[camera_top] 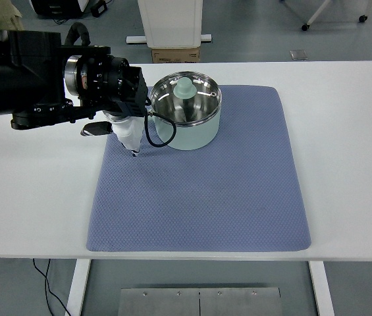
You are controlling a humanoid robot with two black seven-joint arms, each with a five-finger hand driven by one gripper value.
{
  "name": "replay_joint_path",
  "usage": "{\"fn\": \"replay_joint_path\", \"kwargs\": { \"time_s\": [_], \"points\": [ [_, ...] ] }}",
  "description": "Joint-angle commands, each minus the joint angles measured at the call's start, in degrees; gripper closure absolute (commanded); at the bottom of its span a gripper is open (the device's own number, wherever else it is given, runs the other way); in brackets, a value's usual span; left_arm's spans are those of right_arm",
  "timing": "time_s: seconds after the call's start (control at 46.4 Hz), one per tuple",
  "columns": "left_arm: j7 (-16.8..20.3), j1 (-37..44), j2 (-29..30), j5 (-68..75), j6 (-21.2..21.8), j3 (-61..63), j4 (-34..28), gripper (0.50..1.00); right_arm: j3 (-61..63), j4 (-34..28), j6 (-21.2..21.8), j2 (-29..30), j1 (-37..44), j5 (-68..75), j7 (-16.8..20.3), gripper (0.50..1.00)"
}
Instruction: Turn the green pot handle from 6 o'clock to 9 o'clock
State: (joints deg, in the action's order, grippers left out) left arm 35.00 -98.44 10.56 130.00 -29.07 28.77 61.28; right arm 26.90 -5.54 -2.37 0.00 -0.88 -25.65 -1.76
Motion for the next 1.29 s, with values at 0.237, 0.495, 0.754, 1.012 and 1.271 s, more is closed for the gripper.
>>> {"fn": "replay_joint_path", "kwargs": {
  "time_s": [0.237,0.495,0.754,1.012,1.271],
  "points": [
    [0.0,0.1,-1.8,0.0,0.0,2.2,-1.9,0.500,0.0,0.0,0.0,0.0,0.0,0.0,0.0,0.500],
    [0.0,0.2,-2.6,0.0,-0.2,2.2,-3.5,0.500,0.0,0.0,0.0,0.0,0.0,0.0,0.0,0.500],
    [0.0,0.6,-3.1,0.0,-0.4,3.3,-5.0,0.500,0.0,0.0,0.0,0.0,0.0,0.0,0.0,0.500],
    [0.0,0.8,-3.5,0.0,-1.5,4.0,-5.3,0.500,0.0,0.0,0.0,0.0,0.0,0.0,0.0,0.500],
    [0.0,0.8,-4.1,0.0,-2.0,4.0,-5.6,0.500,0.0,0.0,0.0,0.0,0.0,0.0,0.0,0.500]
  ]
}}
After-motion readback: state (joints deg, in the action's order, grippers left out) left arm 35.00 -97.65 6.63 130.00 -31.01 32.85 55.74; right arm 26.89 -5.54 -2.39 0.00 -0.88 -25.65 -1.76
